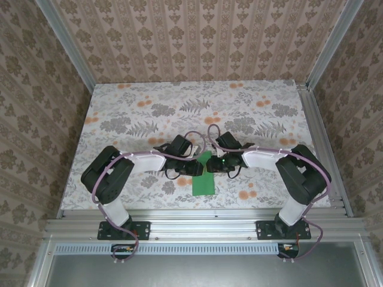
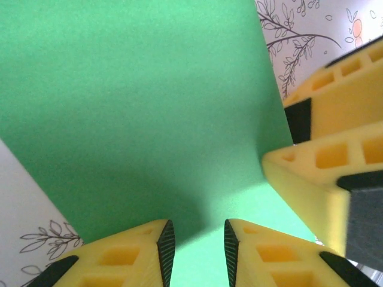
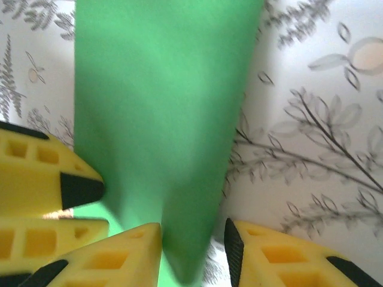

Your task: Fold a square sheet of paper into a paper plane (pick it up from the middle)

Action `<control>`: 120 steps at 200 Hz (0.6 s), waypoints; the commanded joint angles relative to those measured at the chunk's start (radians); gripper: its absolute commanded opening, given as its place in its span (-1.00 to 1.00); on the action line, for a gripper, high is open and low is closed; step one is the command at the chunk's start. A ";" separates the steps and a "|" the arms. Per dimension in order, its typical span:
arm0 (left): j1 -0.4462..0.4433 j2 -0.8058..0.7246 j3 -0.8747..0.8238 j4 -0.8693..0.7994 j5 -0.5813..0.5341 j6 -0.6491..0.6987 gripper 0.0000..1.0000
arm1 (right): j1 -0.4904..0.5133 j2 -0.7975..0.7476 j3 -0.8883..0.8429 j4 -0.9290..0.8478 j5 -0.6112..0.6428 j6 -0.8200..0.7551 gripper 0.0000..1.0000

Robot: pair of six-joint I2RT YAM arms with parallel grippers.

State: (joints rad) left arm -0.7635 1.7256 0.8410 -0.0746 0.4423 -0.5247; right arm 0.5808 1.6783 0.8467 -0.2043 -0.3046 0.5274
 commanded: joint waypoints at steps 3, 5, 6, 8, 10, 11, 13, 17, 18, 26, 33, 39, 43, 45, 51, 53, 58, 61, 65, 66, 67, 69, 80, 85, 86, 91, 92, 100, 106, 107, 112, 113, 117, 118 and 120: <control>0.008 0.041 0.006 -0.034 -0.025 0.033 -0.36 | -0.016 -0.069 -0.041 -0.096 -0.009 0.002 -0.24; 0.007 0.041 0.005 -0.034 -0.025 0.034 -0.36 | -0.016 -0.075 -0.045 -0.095 -0.012 0.004 -0.24; 0.007 0.041 0.004 -0.034 -0.024 0.034 -0.36 | -0.016 -0.079 -0.047 -0.095 -0.012 0.005 -0.24; 0.007 0.043 0.005 -0.034 -0.024 0.034 -0.36 | -0.016 -0.086 -0.049 -0.095 -0.014 0.007 -0.24; 0.007 0.043 0.006 -0.034 -0.024 0.035 -0.36 | -0.017 -0.092 -0.051 -0.093 -0.017 0.008 -0.24; 0.007 0.043 0.005 -0.034 -0.024 0.034 -0.36 | -0.018 -0.095 -0.054 -0.092 -0.019 0.011 -0.24; 0.010 0.044 0.005 -0.034 -0.024 0.035 -0.36 | -0.018 -0.101 -0.057 -0.090 -0.022 0.014 -0.24; 0.009 0.045 0.006 -0.034 -0.024 0.034 -0.36 | -0.019 -0.113 -0.065 -0.084 -0.030 0.019 -0.24; 0.009 0.045 0.005 -0.034 -0.024 0.035 -0.36 | -0.019 -0.115 -0.067 -0.083 -0.033 0.021 -0.24; 0.009 0.045 0.005 -0.034 -0.022 0.037 -0.36 | -0.021 -0.142 -0.084 -0.069 -0.052 0.036 -0.26; 0.011 0.046 0.007 -0.034 -0.022 0.038 -0.36 | -0.021 -0.165 -0.099 -0.048 -0.071 0.056 -0.28; 0.010 0.046 0.007 -0.034 -0.022 0.040 -0.36 | -0.022 -0.182 -0.111 -0.020 -0.094 0.076 -0.31; 0.010 0.048 0.009 -0.034 -0.021 0.041 -0.36 | -0.021 -0.193 -0.120 0.000 -0.111 0.092 -0.34; 0.010 0.049 0.010 -0.034 -0.021 0.041 -0.36 | -0.021 -0.197 -0.122 0.014 -0.122 0.099 -0.34; 0.013 0.050 0.010 -0.035 -0.019 0.042 -0.36 | -0.020 -0.208 -0.136 0.055 -0.150 0.129 -0.39; 0.013 0.051 0.012 -0.034 -0.019 0.042 -0.36 | -0.019 -0.212 -0.141 0.069 -0.158 0.138 -0.40; 0.012 0.054 0.013 -0.034 -0.018 0.043 -0.36 | -0.017 -0.217 -0.149 0.101 -0.177 0.160 -0.42; 0.012 0.054 0.015 -0.035 -0.017 0.044 -0.36 | -0.015 -0.220 -0.154 0.118 -0.186 0.173 -0.44; 0.012 0.055 0.016 -0.036 -0.016 0.044 -0.36 | -0.011 -0.222 -0.158 0.138 -0.198 0.185 -0.45; 0.012 0.055 0.016 -0.036 -0.016 0.045 -0.36 | -0.011 -0.223 -0.159 0.144 -0.200 0.189 -0.45; 0.013 0.055 0.017 -0.035 -0.016 0.045 -0.36 | -0.010 -0.224 -0.161 0.146 -0.202 0.193 -0.45; 0.012 0.055 0.017 -0.036 -0.016 0.046 -0.36 | -0.008 -0.225 -0.162 0.156 -0.207 0.200 -0.46; 0.012 0.059 0.021 -0.036 -0.015 0.046 -0.36 | -0.003 -0.220 -0.174 0.217 -0.234 0.239 -0.48; 0.012 0.060 0.023 -0.036 -0.015 0.047 -0.36 | 0.000 -0.217 -0.179 0.245 -0.243 0.254 -0.50; 0.012 0.059 0.024 -0.036 -0.015 0.047 -0.36 | 0.000 -0.214 -0.180 0.250 -0.245 0.256 -0.50; 0.012 0.060 0.024 -0.035 -0.014 0.047 -0.36 | 0.001 -0.205 -0.184 0.268 -0.250 0.265 -0.52; 0.012 0.060 0.024 -0.036 -0.013 0.047 -0.36 | 0.001 -0.202 -0.185 0.271 -0.252 0.267 -0.52; 0.014 0.060 0.027 -0.036 -0.013 0.048 -0.36 | 0.004 -0.184 -0.186 0.278 -0.251 0.268 -0.55; 0.014 0.060 0.028 -0.036 -0.013 0.048 -0.37 | 0.007 -0.169 -0.187 0.281 -0.248 0.265 -0.55; 0.014 0.060 0.028 -0.036 -0.013 0.048 -0.37 | 0.007 -0.166 -0.187 0.281 -0.248 0.264 -0.56; 0.014 0.060 0.030 -0.036 -0.013 0.046 -0.36 | 0.008 -0.151 -0.188 0.289 -0.248 0.264 -0.57; 0.014 0.060 0.030 -0.036 -0.013 0.047 -0.36 | 0.008 -0.148 -0.189 0.291 -0.249 0.263 -0.57; 0.013 0.060 0.030 -0.037 -0.013 0.048 -0.36 | 0.008 -0.136 -0.191 0.299 -0.251 0.265 -0.58; 0.014 0.060 0.030 -0.037 -0.013 0.048 -0.36 | 0.008 -0.134 -0.192 0.301 -0.251 0.264 -0.58; 0.014 0.060 0.030 -0.039 -0.013 0.048 -0.36 | 0.008 -0.130 -0.192 0.303 -0.251 0.264 -0.58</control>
State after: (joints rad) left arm -0.7578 1.7493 0.8658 -0.0738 0.4534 -0.5034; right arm 0.5816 1.4891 0.6739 0.0086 -0.5087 0.7437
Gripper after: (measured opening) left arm 0.318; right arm 0.219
